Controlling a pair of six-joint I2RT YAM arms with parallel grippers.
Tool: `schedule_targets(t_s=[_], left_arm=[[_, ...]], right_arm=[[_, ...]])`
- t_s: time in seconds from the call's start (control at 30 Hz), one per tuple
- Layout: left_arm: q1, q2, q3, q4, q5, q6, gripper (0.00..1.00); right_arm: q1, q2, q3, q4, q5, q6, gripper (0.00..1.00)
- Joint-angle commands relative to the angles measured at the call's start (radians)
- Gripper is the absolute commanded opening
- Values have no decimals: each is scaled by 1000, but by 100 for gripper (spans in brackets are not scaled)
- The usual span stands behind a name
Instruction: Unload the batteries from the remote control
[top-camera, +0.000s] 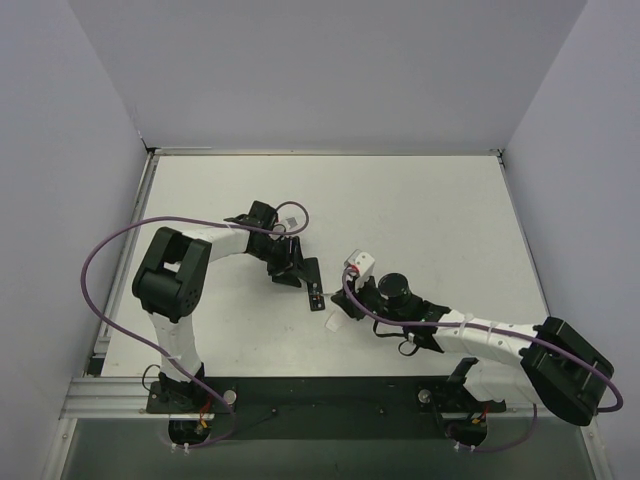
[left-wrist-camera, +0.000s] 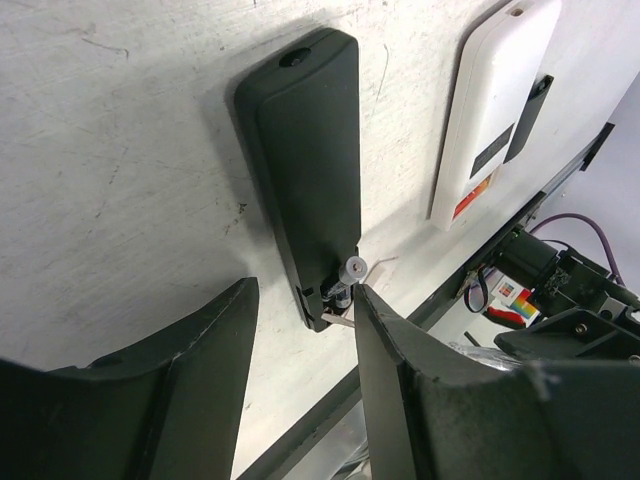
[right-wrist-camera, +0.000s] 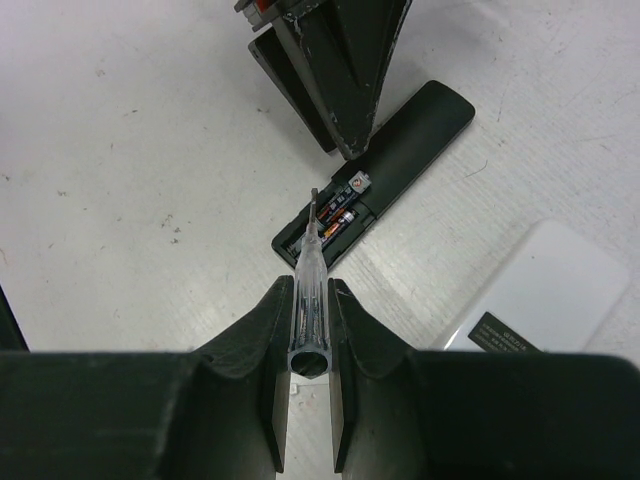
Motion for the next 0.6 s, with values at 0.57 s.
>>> schedule_targets(t_s=[0.57], left_arm=[[-4, 5, 19, -22, -39, 28, 50]], right_arm=[[58, -113, 22, -144, 263, -47, 0]])
